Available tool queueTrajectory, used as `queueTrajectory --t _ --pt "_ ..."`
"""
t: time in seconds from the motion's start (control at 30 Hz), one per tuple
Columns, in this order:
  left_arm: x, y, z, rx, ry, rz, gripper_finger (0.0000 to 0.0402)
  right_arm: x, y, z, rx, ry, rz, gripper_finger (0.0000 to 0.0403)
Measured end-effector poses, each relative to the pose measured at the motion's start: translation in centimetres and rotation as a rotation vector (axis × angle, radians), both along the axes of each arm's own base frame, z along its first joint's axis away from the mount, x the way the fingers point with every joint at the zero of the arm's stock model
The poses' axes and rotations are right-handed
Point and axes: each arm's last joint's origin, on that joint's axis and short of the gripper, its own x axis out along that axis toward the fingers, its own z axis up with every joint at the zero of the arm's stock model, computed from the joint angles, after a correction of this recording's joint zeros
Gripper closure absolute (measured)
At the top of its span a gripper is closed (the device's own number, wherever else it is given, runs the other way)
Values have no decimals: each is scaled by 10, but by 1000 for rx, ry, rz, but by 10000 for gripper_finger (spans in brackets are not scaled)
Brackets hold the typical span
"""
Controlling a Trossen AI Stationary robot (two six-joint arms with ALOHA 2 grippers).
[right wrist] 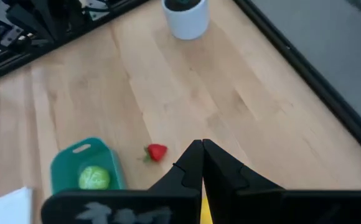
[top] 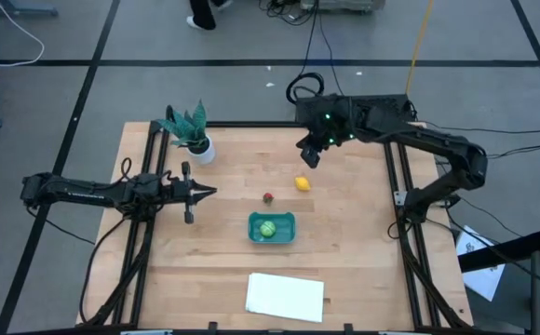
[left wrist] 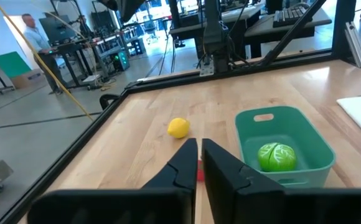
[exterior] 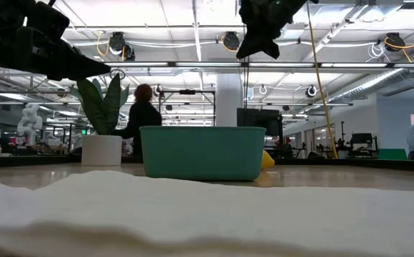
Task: Pick and placing Produce into tupperware
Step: Put the lemon into the blue bin
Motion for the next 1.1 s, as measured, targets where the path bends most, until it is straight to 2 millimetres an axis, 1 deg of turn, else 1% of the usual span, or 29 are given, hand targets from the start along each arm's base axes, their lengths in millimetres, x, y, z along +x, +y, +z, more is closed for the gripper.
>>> queueTrajectory --t 0.07,0.3,0.43,0.57,0.73,0.87,1.0,1.1 --pt "0 0 0 10 1 0 371 2 -6 4 38 5 15 403" --pt "0 0 0 35 3 0 369 4 -20 4 134 99 4 403" --pt "0 0 0 36 3 1 369 10 -25 -4 188 210 -3 403" --pt "0 0 0 44 4 5 369 23 -29 -13 215 302 25 403" --pt "0 0 0 44 4 7 369 40 -32 -27 236 388 62 403" --pt "0 1 0 45 4 16 369 44 -32 -32 253 432 67 403" --pt "0 1 0 45 4 16 369 42 -33 -25 257 441 56 403" --pt "0 1 0 45 7 16 369 40 -32 -16 221 457 51 403"
